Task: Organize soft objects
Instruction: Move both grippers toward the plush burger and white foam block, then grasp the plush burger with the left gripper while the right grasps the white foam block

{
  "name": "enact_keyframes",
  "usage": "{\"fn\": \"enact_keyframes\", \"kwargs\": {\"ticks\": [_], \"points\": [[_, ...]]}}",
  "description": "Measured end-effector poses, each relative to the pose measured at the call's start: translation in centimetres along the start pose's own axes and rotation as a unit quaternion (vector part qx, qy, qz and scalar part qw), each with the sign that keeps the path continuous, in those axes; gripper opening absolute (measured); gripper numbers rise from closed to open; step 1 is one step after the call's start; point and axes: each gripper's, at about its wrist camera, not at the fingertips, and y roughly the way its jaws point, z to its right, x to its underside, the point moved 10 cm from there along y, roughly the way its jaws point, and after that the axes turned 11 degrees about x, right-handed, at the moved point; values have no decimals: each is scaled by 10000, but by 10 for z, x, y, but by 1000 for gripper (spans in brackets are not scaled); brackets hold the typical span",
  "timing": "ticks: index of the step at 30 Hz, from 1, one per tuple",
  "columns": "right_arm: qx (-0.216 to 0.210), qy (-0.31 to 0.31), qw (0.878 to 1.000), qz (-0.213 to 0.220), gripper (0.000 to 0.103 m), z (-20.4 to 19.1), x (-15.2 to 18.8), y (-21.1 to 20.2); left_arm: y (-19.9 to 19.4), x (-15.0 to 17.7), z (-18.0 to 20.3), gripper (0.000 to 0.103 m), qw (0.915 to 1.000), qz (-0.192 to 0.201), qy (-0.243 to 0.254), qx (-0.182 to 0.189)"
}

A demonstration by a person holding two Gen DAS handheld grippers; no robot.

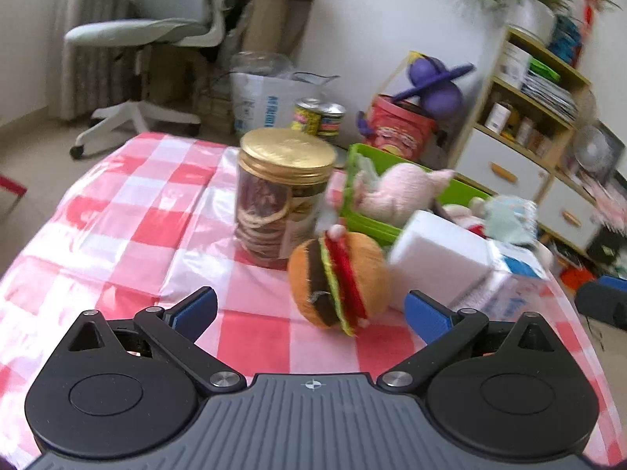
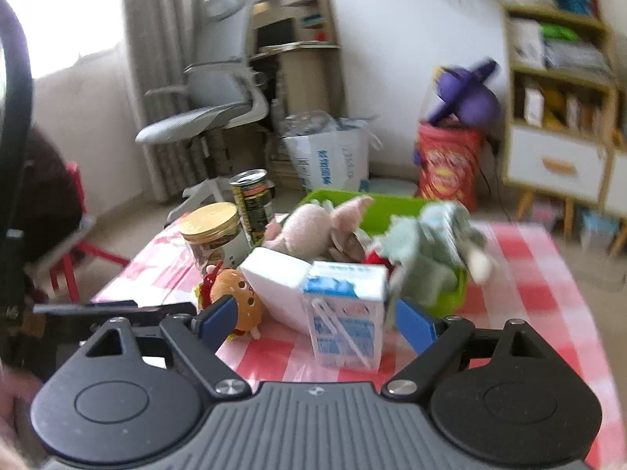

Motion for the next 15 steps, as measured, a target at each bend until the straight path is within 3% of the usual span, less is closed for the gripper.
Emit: {"fn": "enact_keyframes", "kwargs": {"ticks": [7, 15], "points": [[-111, -825, 9962, 272, 72, -27, -11, 25, 19, 4, 1, 93, 9984, 71, -401, 401], [-380, -1465, 9875, 446, 66, -47, -24, 46, 33, 9, -1, 78, 9927, 49, -1050, 589]]}}
